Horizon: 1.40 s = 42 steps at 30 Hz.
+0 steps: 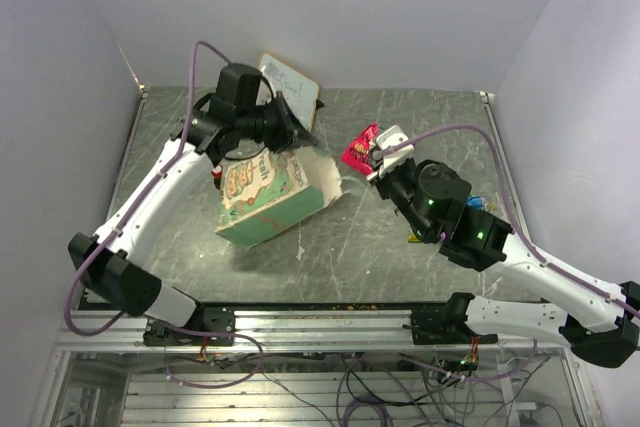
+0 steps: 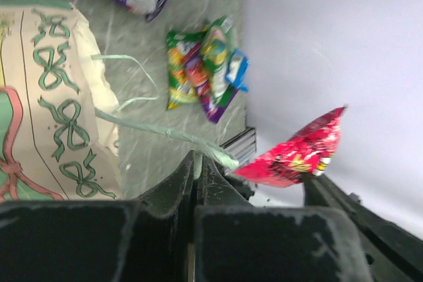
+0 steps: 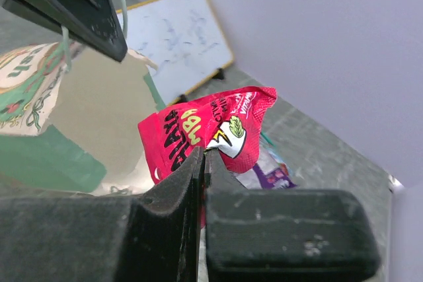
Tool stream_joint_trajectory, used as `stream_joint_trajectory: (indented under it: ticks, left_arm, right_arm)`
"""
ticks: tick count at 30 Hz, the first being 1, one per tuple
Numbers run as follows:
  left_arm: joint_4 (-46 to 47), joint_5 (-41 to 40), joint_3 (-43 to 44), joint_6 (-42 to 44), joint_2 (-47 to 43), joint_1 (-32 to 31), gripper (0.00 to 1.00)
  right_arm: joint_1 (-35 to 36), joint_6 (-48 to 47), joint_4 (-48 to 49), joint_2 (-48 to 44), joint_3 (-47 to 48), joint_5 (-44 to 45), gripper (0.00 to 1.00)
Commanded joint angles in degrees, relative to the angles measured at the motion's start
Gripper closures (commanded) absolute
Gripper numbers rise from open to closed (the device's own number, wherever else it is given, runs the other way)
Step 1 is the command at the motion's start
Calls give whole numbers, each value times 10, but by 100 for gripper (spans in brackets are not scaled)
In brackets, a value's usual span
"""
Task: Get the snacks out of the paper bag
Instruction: Adjust the paper bag at the center of the board, then place the snack at the center of the board.
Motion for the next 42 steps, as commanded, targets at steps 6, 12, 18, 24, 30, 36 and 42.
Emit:
stream_joint_trajectory:
  ticks: [6,12,18,24,30,36,42]
  left_arm:
    - [-40,-20,121,41,-16,3,93]
    - [-39,-74,-108,38,-129,8,93]
    - [-44,-80,-193,36,-162,12,93]
    - [-46,-68,-164,48,-146,12,92]
    - [-74,-51,-137,87,-116,12,70]
    - [-75,-49,-134,88,-141,12,39]
    - [-115,-76,-89,94,-148,12,3]
  right_arm:
    - [-1,8,106,-2,43,163,100]
    - [-3,-17,127,9,61,154,100]
    - [-4,-3,115,19,63,142,100]
    - [-4,4,106,25,61,141,100]
    - [-5,19,82,25,65,146,100]
    - [-8,30,65,20,66,168,100]
    - [-65,13,50,46,113,158,100]
